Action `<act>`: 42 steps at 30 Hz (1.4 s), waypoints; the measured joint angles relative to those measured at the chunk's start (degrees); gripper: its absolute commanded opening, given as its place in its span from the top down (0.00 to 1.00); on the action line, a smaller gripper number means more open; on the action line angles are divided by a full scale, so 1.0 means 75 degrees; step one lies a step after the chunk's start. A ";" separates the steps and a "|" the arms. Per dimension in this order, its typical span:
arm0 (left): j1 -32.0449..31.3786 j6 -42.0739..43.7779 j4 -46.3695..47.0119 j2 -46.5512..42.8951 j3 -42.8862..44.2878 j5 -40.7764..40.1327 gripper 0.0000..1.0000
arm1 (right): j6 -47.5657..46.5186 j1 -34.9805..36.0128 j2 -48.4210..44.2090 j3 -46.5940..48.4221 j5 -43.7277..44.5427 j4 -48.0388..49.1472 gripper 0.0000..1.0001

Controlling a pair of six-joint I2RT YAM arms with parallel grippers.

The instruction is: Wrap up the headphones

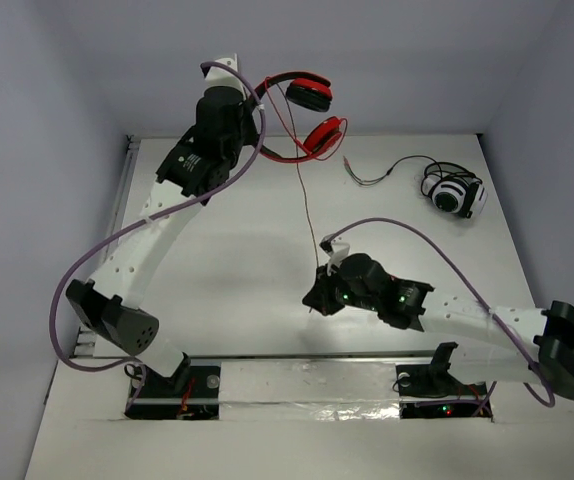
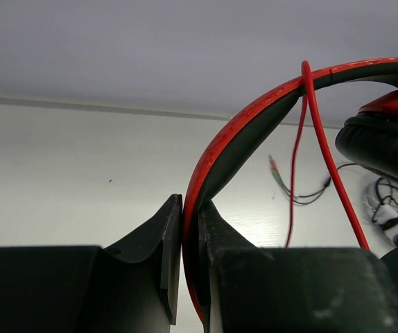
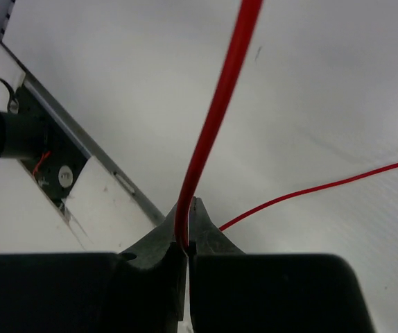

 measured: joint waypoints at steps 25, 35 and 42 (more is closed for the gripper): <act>-0.1084 -0.0437 0.2145 0.0064 -0.5724 -0.0545 1.00 | -0.0743 0.0842 -0.0198 0.3483 0.2381 -0.4972 1.00; -0.1999 -0.0446 0.2057 -0.0685 -0.6677 -0.0125 1.00 | -0.1600 0.0842 0.0178 0.4296 0.3669 -0.5968 1.00; -0.2145 -0.0437 0.1125 -0.1326 -0.6787 0.0111 1.00 | -0.1953 0.0842 0.0356 0.4296 0.4264 -0.6432 1.00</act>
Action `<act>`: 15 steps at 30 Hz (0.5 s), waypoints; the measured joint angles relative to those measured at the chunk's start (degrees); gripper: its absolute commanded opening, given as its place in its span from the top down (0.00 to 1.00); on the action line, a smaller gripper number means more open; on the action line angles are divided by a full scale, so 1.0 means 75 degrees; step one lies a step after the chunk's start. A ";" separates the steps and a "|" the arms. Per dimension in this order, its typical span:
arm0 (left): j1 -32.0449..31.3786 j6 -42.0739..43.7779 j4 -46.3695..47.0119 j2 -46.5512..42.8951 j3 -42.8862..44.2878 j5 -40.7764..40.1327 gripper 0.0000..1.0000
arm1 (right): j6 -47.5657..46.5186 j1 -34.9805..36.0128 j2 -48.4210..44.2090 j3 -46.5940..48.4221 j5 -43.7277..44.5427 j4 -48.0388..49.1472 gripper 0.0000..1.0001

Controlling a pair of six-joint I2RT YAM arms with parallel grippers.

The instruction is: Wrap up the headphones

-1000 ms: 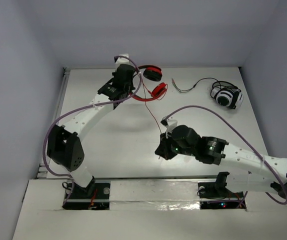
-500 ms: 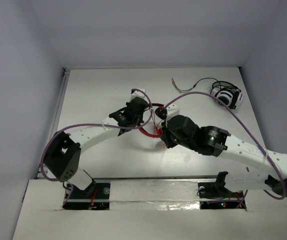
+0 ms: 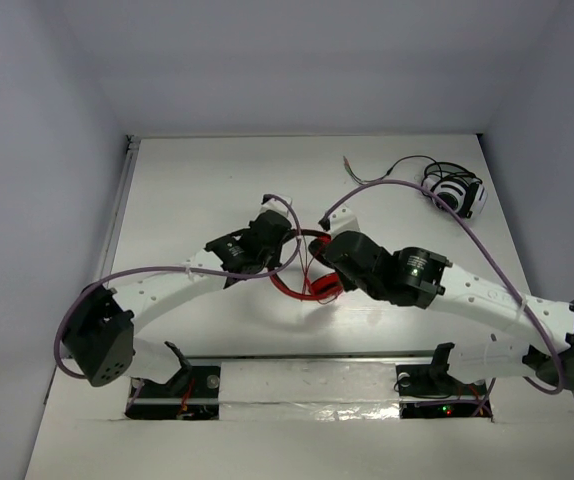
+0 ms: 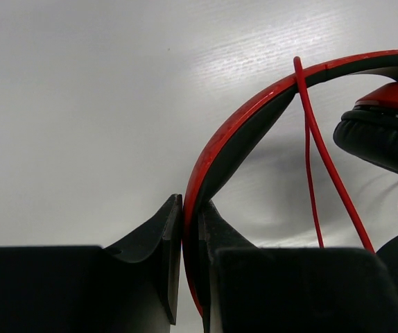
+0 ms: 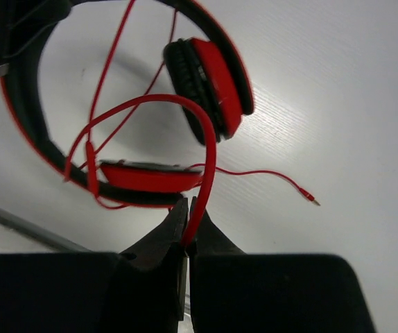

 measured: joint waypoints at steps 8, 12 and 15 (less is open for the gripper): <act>-0.0224 0.0545 -0.1256 -0.0679 0.0143 0.0458 1.00 | -0.0050 0.0000 0.0624 0.0012 0.1224 -0.0122 1.00; -0.0224 0.0930 -0.1495 -0.0819 0.0297 0.0650 1.00 | -0.0012 -0.0003 0.0860 0.0015 0.1763 -0.0114 1.00; -0.0219 0.1148 -0.1489 -0.0935 0.0297 0.0959 1.00 | 0.0009 -0.0009 0.0886 0.0015 0.1996 -0.0012 0.99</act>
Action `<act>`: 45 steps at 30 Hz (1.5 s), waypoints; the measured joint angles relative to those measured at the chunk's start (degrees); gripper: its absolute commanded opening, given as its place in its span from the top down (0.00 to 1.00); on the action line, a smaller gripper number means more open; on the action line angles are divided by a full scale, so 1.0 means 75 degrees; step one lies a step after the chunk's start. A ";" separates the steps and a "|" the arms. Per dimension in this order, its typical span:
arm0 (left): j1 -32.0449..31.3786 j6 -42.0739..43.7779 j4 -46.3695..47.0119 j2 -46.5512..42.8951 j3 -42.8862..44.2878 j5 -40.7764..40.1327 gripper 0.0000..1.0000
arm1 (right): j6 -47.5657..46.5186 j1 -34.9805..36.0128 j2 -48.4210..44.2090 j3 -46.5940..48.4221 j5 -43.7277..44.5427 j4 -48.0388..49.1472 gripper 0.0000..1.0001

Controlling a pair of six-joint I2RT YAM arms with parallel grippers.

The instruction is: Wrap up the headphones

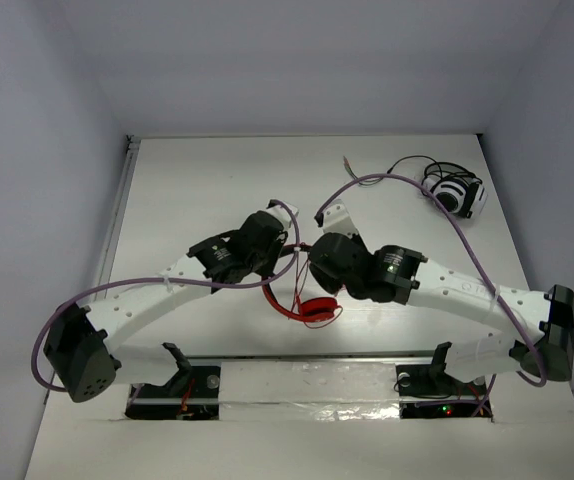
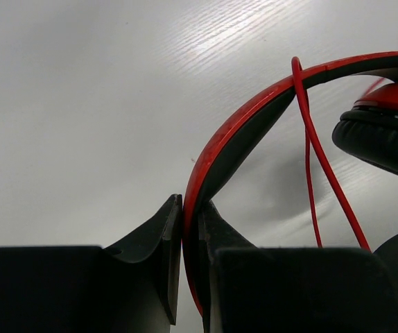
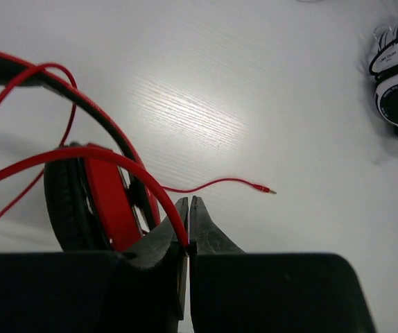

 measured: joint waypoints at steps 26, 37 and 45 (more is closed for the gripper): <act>0.1821 0.0560 0.0321 -0.1507 0.0632 0.4572 1.00 | -0.0376 -0.1419 -0.2390 -0.1367 -0.3363 0.3171 0.89; 0.2104 0.0393 0.0600 -0.1606 0.1582 0.5368 1.00 | -0.0108 -0.1614 -0.2684 -0.2865 -0.4310 0.5569 0.77; 0.2326 -0.0076 0.0921 -0.1603 0.2282 0.5639 1.00 | 0.0085 -0.2270 -0.2632 -0.3923 -0.5278 0.7411 0.72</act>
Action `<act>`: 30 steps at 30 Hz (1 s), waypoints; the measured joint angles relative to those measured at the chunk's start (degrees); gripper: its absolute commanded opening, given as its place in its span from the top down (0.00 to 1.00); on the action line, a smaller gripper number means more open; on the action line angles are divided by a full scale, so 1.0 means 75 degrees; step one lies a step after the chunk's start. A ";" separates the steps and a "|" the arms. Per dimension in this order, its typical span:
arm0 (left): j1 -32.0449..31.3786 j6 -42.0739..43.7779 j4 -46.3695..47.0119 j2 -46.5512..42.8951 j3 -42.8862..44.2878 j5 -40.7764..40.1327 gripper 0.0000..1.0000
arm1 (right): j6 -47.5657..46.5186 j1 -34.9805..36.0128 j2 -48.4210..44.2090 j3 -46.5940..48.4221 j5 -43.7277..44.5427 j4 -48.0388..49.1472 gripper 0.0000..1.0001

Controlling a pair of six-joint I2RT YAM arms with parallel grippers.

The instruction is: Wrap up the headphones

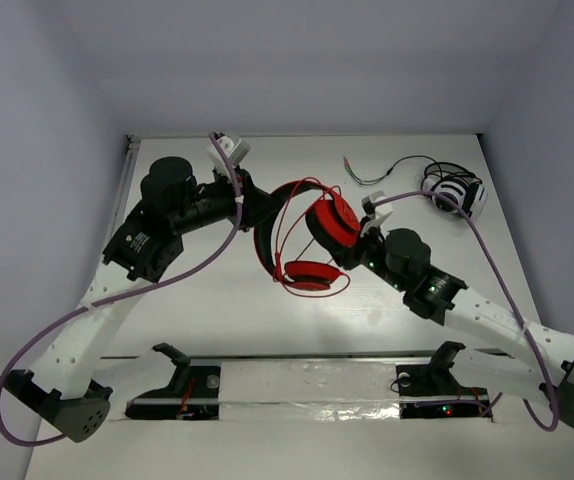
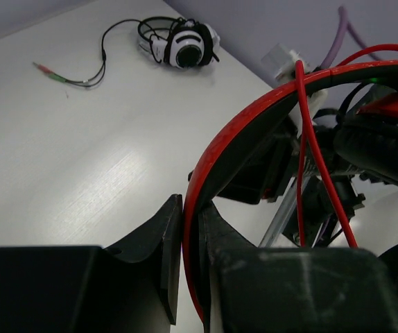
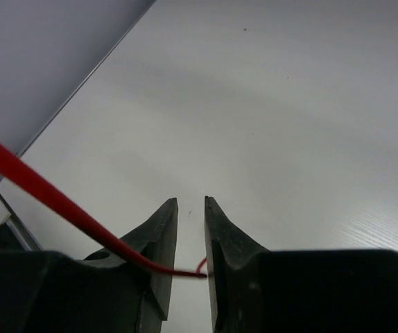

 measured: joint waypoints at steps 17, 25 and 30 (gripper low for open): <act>0.0128 -0.0615 0.0169 0.0807 0.1387 -0.0256 1.00 | 0.0335 -0.0096 0.1749 -0.0417 -0.0953 0.2008 0.66; 0.0184 -0.0793 0.0085 0.0863 0.2104 -0.0580 1.00 | 0.0764 -0.0096 0.1795 -0.0909 -0.1026 0.2614 0.62; 0.0181 -0.0883 0.0079 0.0883 0.2311 -0.0641 1.00 | 0.0991 -0.0102 0.2119 -0.0962 -0.1125 0.3107 0.64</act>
